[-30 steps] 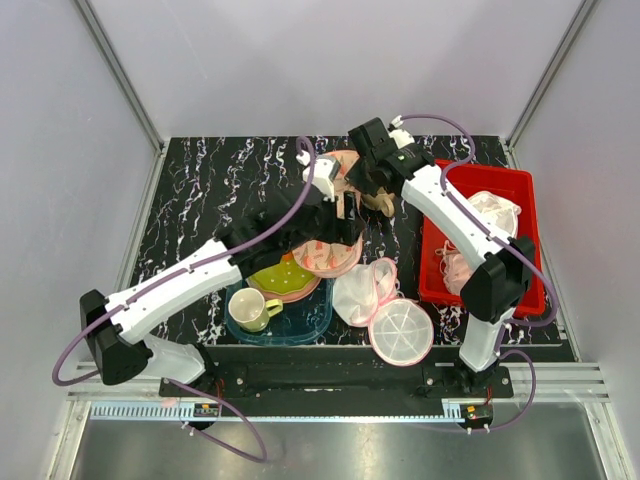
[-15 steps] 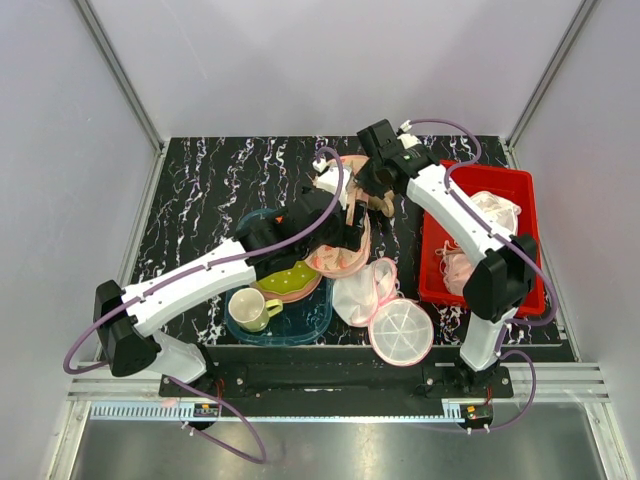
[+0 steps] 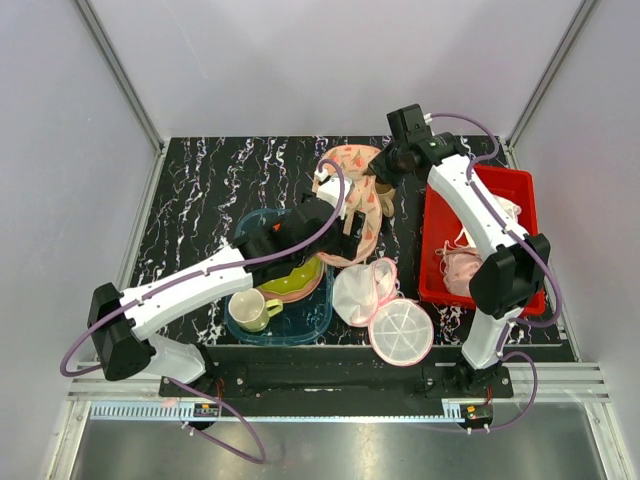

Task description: Unzip the laundry bag and remove the bra

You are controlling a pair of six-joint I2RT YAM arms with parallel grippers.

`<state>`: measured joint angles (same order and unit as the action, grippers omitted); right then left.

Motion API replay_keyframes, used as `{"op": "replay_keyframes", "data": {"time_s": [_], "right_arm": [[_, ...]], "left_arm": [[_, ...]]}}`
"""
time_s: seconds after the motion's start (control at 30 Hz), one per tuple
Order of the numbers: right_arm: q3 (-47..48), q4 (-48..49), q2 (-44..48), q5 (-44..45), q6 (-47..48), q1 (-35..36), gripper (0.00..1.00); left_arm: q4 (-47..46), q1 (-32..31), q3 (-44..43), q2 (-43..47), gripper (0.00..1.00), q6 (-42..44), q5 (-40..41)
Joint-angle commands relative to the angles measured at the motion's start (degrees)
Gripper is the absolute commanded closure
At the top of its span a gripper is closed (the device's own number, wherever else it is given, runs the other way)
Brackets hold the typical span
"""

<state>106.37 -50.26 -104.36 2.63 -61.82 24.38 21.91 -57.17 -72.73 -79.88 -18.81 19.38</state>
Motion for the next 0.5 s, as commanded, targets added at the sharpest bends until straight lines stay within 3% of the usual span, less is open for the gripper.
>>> {"op": "replay_keyframes", "data": {"time_s": [0.0,0.47], "right_arm": [[4.81,2.36,0.82,-6.32,-2.34,-0.04,1.0],[5.08,3.15,1.78,-11.86,-3.56,-0.12,1.0]], "left_arm": [[-4.33,-0.75,0.74,3.67,0.12,0.97,0.67],[-8.81,-4.09,3.2,6.05,0.1,4.74,7.24]]}}
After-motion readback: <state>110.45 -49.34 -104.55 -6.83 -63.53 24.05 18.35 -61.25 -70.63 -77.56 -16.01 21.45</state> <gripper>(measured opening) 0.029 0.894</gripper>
